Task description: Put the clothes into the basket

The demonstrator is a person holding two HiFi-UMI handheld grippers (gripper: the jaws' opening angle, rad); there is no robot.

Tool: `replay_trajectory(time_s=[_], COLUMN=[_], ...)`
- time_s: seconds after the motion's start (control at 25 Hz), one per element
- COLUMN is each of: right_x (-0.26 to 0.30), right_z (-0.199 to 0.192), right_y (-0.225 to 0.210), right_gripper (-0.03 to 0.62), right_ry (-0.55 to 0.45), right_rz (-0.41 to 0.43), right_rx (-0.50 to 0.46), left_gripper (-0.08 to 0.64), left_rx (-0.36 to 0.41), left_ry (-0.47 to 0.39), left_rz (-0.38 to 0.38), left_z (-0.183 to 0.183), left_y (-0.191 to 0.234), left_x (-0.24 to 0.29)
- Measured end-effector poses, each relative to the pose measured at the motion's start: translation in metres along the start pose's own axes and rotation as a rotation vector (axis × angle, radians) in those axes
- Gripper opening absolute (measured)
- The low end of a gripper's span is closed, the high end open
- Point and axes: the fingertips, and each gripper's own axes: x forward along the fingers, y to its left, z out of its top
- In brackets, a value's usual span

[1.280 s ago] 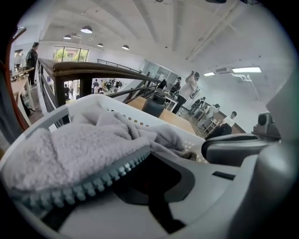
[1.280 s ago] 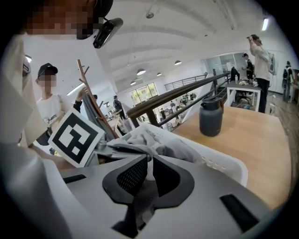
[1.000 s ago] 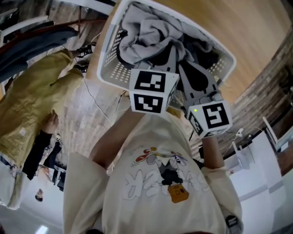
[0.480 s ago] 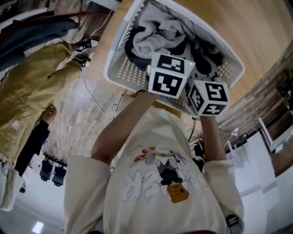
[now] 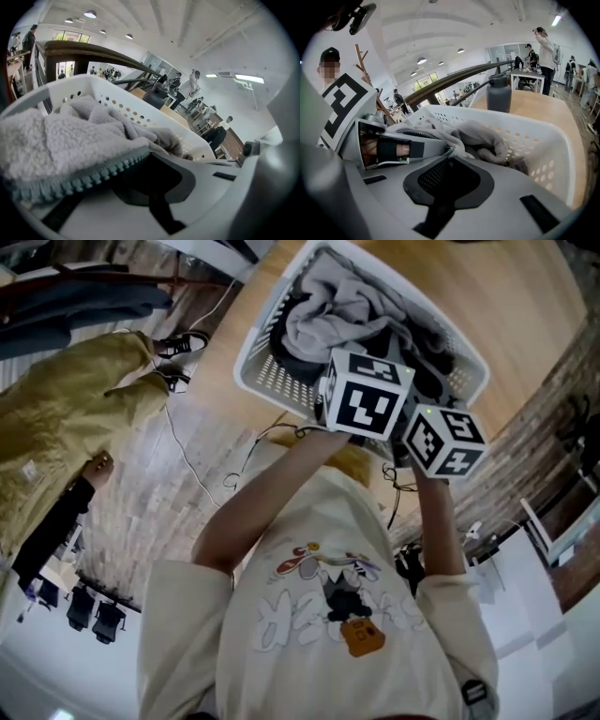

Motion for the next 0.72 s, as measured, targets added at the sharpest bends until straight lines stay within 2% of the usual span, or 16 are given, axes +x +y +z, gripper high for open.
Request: replay_trajectory(time_s=[0.2,0.32,0.52,0.72], right_x=[-0.032,-0.046,-0.065,-0.086], right_z=[0.017,0.023,0.030,0.027], right_y=[0.025,0.037,0.052,0.071], right_gripper=[0.041,0.041,0.041,0.041], right_ry=[-0.060,-0.103,-0.165,-0.207], right_rz=[0.001,0.011,0.032,0.056], right_rx=[-0.100,-0.120,-0.136,-0.197], left_gripper=[0.000,0.000,0.000,0.000], left_rx=[0.026,0.046,0.065,0.112], left_ry=[-0.082,-0.121,-0.150,-0.209], left_rz=[-0.002,0.008,0.028,0.045], left_z=[0.015,0.018,0.008,0.001], left_y=[-0.015,-0.020,-0.019,-0.024], left_x=[-0.043,-0.065,-0.090,-0.122])
